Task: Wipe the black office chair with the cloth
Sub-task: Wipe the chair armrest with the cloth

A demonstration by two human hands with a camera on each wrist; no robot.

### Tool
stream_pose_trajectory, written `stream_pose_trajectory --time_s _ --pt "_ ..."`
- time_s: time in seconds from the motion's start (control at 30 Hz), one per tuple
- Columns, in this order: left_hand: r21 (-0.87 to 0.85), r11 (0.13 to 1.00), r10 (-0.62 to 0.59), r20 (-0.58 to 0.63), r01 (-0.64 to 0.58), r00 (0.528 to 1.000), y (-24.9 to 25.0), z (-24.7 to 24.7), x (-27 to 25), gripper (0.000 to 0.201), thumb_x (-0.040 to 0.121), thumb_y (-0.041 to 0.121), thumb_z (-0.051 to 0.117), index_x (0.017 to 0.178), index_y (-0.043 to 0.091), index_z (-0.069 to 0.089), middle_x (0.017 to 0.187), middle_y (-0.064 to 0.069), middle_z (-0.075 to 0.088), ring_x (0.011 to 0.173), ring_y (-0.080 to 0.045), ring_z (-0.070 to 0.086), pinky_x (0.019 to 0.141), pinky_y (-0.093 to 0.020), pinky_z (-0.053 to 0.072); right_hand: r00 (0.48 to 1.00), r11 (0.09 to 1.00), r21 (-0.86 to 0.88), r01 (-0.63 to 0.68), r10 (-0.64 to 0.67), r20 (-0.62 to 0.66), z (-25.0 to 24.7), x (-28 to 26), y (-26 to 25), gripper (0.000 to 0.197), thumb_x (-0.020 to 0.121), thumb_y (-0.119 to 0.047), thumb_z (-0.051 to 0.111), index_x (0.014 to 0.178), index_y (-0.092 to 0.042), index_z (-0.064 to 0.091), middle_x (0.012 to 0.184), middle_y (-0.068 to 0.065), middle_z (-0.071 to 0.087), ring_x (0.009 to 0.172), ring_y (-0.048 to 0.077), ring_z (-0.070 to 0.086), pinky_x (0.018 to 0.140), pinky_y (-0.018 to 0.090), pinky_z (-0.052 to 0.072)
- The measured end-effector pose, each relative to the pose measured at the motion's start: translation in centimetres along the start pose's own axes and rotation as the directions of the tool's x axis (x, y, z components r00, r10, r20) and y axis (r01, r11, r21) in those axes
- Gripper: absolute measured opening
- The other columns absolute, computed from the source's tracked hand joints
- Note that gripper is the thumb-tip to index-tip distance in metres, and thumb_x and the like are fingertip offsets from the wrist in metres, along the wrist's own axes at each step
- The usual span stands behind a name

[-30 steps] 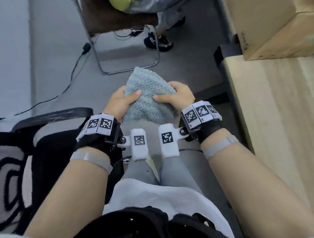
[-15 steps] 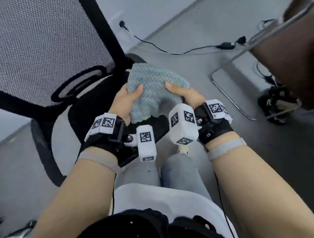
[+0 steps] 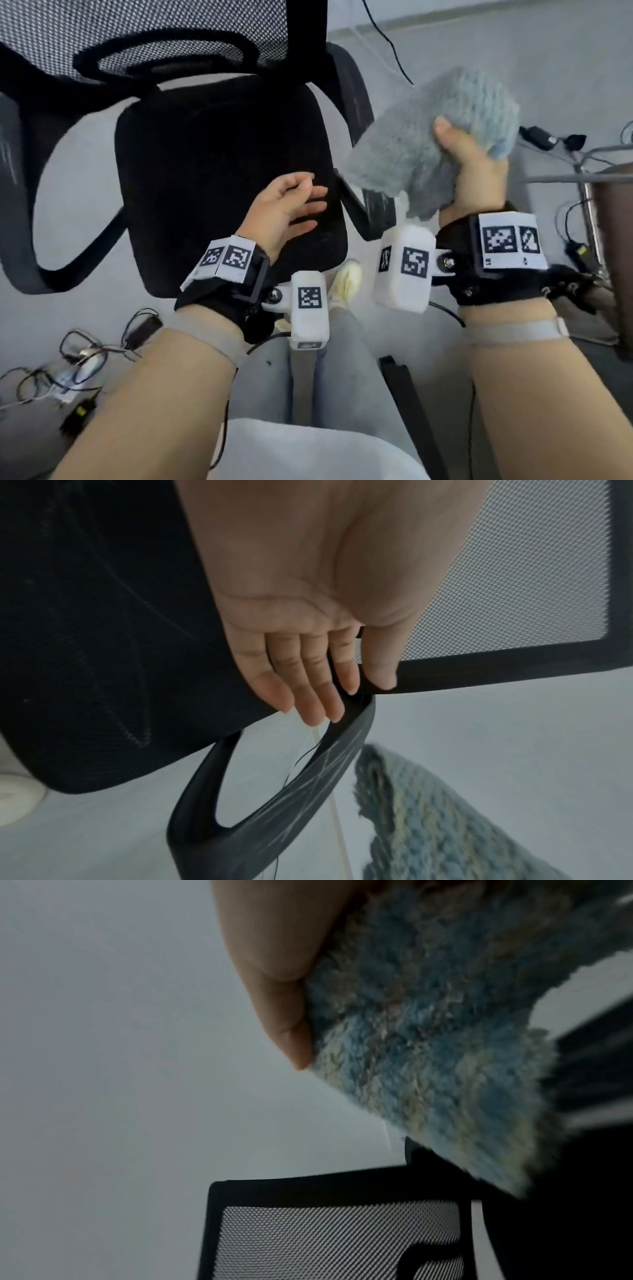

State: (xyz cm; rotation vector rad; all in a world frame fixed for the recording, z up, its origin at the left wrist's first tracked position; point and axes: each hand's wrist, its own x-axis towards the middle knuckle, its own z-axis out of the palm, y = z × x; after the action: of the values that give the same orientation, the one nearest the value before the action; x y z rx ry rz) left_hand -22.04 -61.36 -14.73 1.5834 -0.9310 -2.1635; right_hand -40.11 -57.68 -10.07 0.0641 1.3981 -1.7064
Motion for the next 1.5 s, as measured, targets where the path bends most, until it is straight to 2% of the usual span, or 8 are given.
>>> stream_pose_trajectory --time_s 0.13,0.33,0.53,0.7,0.87,1.03,1.33,1.5 --pt "-0.006 0.998 -0.065 -0.049 0.065 0.997 -1.4 1.2 1.7 0.016 0.093 0.020 0.045 0.104 0.022 0.056 0.096 0.007 0.065 0.090 -0.008 0.063 0.072 -0.022 0.050 0.950 0.802 -0.528 0.281 -0.312 0.032 -2.6 3.1 0.5 0.036 0.069 -0.017 0.069 0.100 -0.004 0.056 0.091 0.000 0.069 0.090 0.015 0.064 0.079 0.033 0.055" --pt "0.042 0.989 -0.141 0.024 0.140 0.990 -3.2 4.4 5.1 0.034 0.094 0.014 0.041 0.126 0.015 0.050 0.102 0.007 0.061 0.097 -0.007 0.058 0.082 -0.024 0.048 0.927 0.143 -0.927 0.346 0.099 0.361 -7.1 5.6 6.0 0.053 0.073 -0.039 0.060 0.117 -0.011 0.052 0.147 0.009 0.029 0.130 0.026 0.033 0.107 0.039 0.030" --pt "-0.058 0.983 -0.168 0.074 0.173 0.983 -4.6 6.4 6.6 0.029 0.095 0.008 0.034 0.113 0.017 0.054 0.092 0.003 0.063 0.088 -0.009 0.060 0.082 -0.025 0.046 0.872 0.458 -0.830 0.317 0.203 0.445 -7.9 6.2 6.9 0.039 0.080 -0.028 0.055 0.117 -0.019 0.052 0.113 0.002 0.054 0.105 0.018 0.053 0.095 0.042 0.046" --pt "-0.084 0.980 -0.182 0.015 0.183 0.983 -5.1 5.6 5.6 0.035 0.097 0.018 0.029 0.121 0.007 0.053 0.089 0.003 0.061 0.079 -0.009 0.059 0.065 -0.019 0.045 0.857 0.452 -0.831 0.325 0.232 0.461 -7.9 5.3 7.8 0.028 0.080 -0.024 0.053 0.108 -0.018 0.056 0.104 0.001 0.054 0.097 0.023 0.056 0.084 0.039 0.048" --pt "-0.093 0.979 -0.183 -0.032 0.180 0.983 -6.2 3.4 4.1 0.035 0.097 0.026 0.029 0.102 0.013 0.061 0.086 0.000 0.062 0.075 -0.011 0.058 0.060 -0.018 0.043 0.845 0.426 -0.824 0.373 0.210 0.491 -7.5 3.5 10.1 0.023 0.083 -0.011 0.056 0.106 -0.015 0.058 0.103 -0.005 0.049 0.091 0.009 0.051 0.076 0.011 0.041" --pt "-0.055 0.986 -0.158 -0.029 0.156 0.987 -6.9 0.7 3.2 0.037 0.095 0.013 0.033 0.126 0.008 0.052 0.098 0.002 0.063 0.082 -0.008 0.060 0.063 -0.018 0.044 0.842 0.437 -0.815 0.380 0.203 0.501 -5.9 2.1 11.9 0.020 0.082 -0.005 0.059 0.101 -0.011 0.057 0.095 -0.006 0.047 0.080 0.003 0.048 0.071 0.001 0.037" --pt "-0.011 0.996 -0.094 -0.029 0.094 0.995 -9.3 -3.9 1.5 0.035 0.091 0.005 0.043 0.116 0.024 0.057 0.097 0.007 0.066 0.084 -0.002 0.062 0.064 -0.012 0.048 0.926 0.550 -0.774 0.314 0.003 0.377 -3.8 1.0 12.7 0.071 0.075 0.005 0.062 0.129 -0.031 0.032 0.126 0.002 0.046 0.113 0.014 0.051 0.096 0.024 0.046" --pt "-0.035 0.990 -0.135 -0.023 0.135 0.991 -11.0 -5.0 1.0 0.026 0.089 0.014 0.050 0.109 0.019 0.065 0.094 0.005 0.070 0.084 -0.010 0.063 0.070 -0.024 0.047 0.815 0.229 -0.786 0.574 -0.067 0.576 0.0 4.7 13.0 0.059 0.079 -0.003 0.054 0.130 -0.028 0.040 0.142 0.018 0.027 0.123 0.036 0.043 0.104 0.048 0.040"
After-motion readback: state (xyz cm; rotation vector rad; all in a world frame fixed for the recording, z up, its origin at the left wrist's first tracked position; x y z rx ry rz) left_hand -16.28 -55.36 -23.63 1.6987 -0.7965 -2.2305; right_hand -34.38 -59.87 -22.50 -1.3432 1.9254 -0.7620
